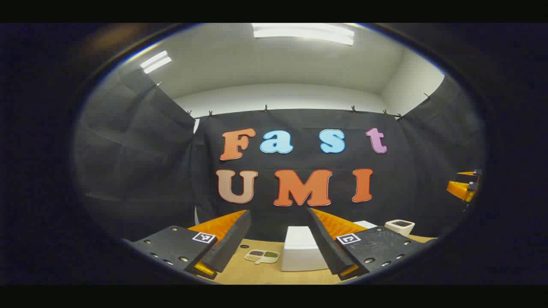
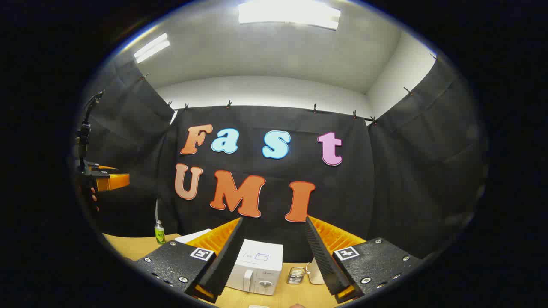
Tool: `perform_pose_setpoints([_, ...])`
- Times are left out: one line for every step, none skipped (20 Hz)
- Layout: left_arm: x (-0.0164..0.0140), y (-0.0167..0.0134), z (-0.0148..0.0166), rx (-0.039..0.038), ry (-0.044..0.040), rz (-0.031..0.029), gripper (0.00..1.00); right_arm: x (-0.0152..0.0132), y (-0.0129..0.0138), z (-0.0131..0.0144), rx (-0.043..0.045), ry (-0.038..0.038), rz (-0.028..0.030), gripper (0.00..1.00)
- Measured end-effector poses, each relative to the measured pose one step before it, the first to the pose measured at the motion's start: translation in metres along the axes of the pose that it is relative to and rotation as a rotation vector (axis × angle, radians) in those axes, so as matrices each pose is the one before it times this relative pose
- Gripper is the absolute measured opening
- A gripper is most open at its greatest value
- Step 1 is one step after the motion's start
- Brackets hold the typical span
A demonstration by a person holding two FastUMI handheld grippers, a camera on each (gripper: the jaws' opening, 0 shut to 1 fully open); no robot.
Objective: Open the microwave oven with the left hand, put the food in, and close the microwave oven.
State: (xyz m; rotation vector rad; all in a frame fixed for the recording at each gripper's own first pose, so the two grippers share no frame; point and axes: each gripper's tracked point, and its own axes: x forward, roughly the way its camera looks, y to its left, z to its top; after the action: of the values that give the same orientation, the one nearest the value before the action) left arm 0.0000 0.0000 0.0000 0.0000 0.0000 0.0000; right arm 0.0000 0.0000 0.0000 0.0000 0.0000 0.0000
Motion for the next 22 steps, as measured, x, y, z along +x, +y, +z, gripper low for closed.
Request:
perform_pose_setpoints([0.00085,-0.0007,0.00052,-0.00635,0.00024,-0.00298,0.86,0.00091,-0.00134,0.00133,-0.00682,0.00013,-0.00541,0.87])
perform_pose_setpoints([0.00013,-0.00212,-0.00077,-0.00658,0.00268,-0.00492,0.86,0.00052,-0.00014,0.0024,0.00047,-0.00413,-0.00223,0.87])
perform_pose_setpoints([0.00075,-0.00365,-0.00073,0.00126,0.00435,-0.00607,0.86,0.001,0.00122,0.00311,0.00498,-0.00541,0.00132,0.87])
perform_pose_setpoints([-0.00066,-0.00248,-0.00005,0.00094,0.00093,-0.00566,0.86,-0.00095,0.00147,0.00148,0.00407,-0.00217,0.00697,0.88])
perform_pose_setpoints([0.00044,-0.00231,0.00025,-0.00124,0.00249,-0.00539,0.86,-0.00127,-0.00011,0.00088,0.00249,-0.00294,0.00569,0.89])
perform_pose_setpoints([-0.00117,-0.00168,-0.0016,0.00149,0.00394,-0.00438,0.86,-0.00164,-0.00055,0.00109,-0.00208,-0.00474,0.0033,0.89])
perform_pose_setpoints([-0.00029,-0.00069,0.0003,0.00063,0.00073,-0.00048,0.86,-0.00209,-0.00098,0.00139,-0.0049,-0.00669,0.00401,0.9])
perform_pose_setpoints([0.00001,-0.00057,0.00001,-0.00177,-0.00038,0.00038,0.89,-0.00164,-0.0005,0.00175,-0.00295,-0.00651,0.00125,0.92])
perform_pose_setpoints([0.00009,-0.0011,-0.0006,-0.00423,0.00288,-0.00143,0.89,-0.00167,-0.00044,0.00173,0.00175,-0.00771,0.00116,0.93])
perform_pose_setpoints([-0.00058,-0.00265,-0.00201,-0.0049,0.00653,-0.00692,0.89,-0.00187,-0.00008,0.00149,0.00406,-0.00794,0.00184,0.94])
perform_pose_setpoints([-0.00022,-0.0032,-0.00243,-0.01128,0.00911,-0.01144,0.89,-0.00116,-0.00038,0.00104,0.0044,-0.00493,0.00254,0.95])
perform_pose_setpoints([-0.00223,-0.00536,-0.0035,-0.00963,0.00947,-0.01737,0.86,-0.00182,-0.00002,0.00013,0.00355,-0.00053,0.00241,0.95])
perform_pose_setpoints([-0.0004,-0.00302,-0.00154,-0.00525,0.00576,-0.00957,0.87,-0.00062,0.00011,0.0002,0.00332,0.00021,0.00215,0.95])
perform_pose_setpoints([-0.00023,-0.0023,-0.00226,0.0024,0.00894,-0.00909,0.89,-0.00143,-0.0005,0.00089,0.00088,-0.00086,0.00113,0.95])
perform_pose_setpoints([-0.00197,-0.00369,-0.00165,0.00601,0.00116,-0.0066,0.87,-0.00113,-0.00141,-0.00066,-0.00096,-0.00181,-0.00086,0.95])
perform_pose_setpoints([-0.00188,-0.00306,0.00138,-0.00084,-0.00659,-0.00357,0.87,-0.00058,-0.00235,-0.00186,-0.00226,0.0022,-0.0035,0.95])
perform_pose_setpoints([-0.00029,-0.00641,-0.00044,-0.00205,-0.00385,-0.01251,0.87,-0.00166,-0.00244,-0.00283,-0.00036,0.00506,-0.00321,0.95])
perform_pose_setpoints([-0.00063,-0.00795,-0.00101,-0.01215,-0.00639,-0.01468,0.88,-0.00116,-0.00174,-0.00411,0.00074,0.00752,-0.00199,0.94])
perform_pose_setpoints([-0.00157,-0.007,-0.00103,-0.01573,-0.00211,-0.01311,0.89,-0.00057,-0.00278,-0.00558,0.00133,0.01039,-0.00386,0.95])
perform_pose_setpoints([-0.00049,-0.00595,-0.00359,-0.01541,-0.00359,-0.00925,0.89,-0.00156,-0.00326,-0.00656,0.00222,0.01209,-0.00524,0.94])
perform_pose_setpoints([0.00226,-0.00553,-0.00413,-0.0081,0.00025,-0.00789,0.88,-0.00138,-0.00445,-0.00752,0.00256,0.01444,-0.00771,0.94])
perform_pose_setpoints([0.00149,-0.00558,-0.00574,-0.0031,0.0014,-0.00727,0.88,-0.0013,-0.00509,-0.00808,0.00499,0.01308,-0.00726,0.94])
